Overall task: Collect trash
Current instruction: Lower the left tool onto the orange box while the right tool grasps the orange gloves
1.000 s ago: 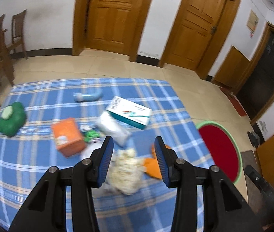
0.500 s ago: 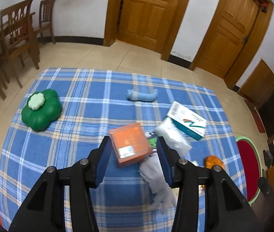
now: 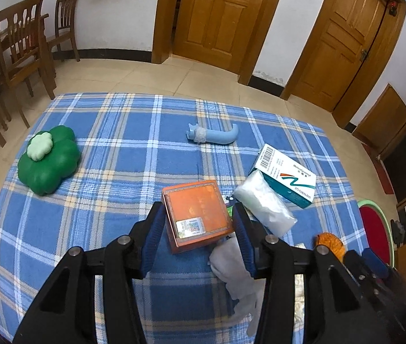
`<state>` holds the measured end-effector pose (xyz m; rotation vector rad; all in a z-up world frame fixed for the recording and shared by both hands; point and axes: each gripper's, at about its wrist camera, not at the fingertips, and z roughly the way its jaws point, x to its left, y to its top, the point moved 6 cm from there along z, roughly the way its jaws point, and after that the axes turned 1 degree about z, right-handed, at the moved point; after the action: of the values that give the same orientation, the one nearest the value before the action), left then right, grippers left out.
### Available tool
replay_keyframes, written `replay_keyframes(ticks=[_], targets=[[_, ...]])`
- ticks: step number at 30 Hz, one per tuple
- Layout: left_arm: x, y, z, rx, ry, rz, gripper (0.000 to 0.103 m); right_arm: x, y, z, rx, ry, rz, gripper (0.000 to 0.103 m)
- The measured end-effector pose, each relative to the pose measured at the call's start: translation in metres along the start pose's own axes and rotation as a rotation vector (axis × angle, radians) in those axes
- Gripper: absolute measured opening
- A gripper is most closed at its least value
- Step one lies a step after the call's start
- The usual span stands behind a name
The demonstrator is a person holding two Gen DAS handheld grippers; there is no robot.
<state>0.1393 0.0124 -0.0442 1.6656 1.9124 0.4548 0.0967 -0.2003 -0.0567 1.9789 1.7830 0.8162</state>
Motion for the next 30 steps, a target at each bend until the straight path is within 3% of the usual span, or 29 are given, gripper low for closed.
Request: replay_keyframes(ticks=[12, 23, 30], targets=[[0.003, -0.001, 0.014, 0.005, 0.008, -0.003, 0.050, 0.012, -0.004, 0.016, 0.030, 0.011, -0.031, 0.065], [0.011, -0.008, 0.025, 0.041, -0.024, -0.045, 0.050, 0.020, -0.008, 0.023, 0.035, 0.015, -0.051, 0.043], [0.013, -0.009, 0.019, 0.013, -0.051, -0.046, 0.046, 0.020, -0.008, 0.023, 0.036, 0.031, -0.030, 0.034]])
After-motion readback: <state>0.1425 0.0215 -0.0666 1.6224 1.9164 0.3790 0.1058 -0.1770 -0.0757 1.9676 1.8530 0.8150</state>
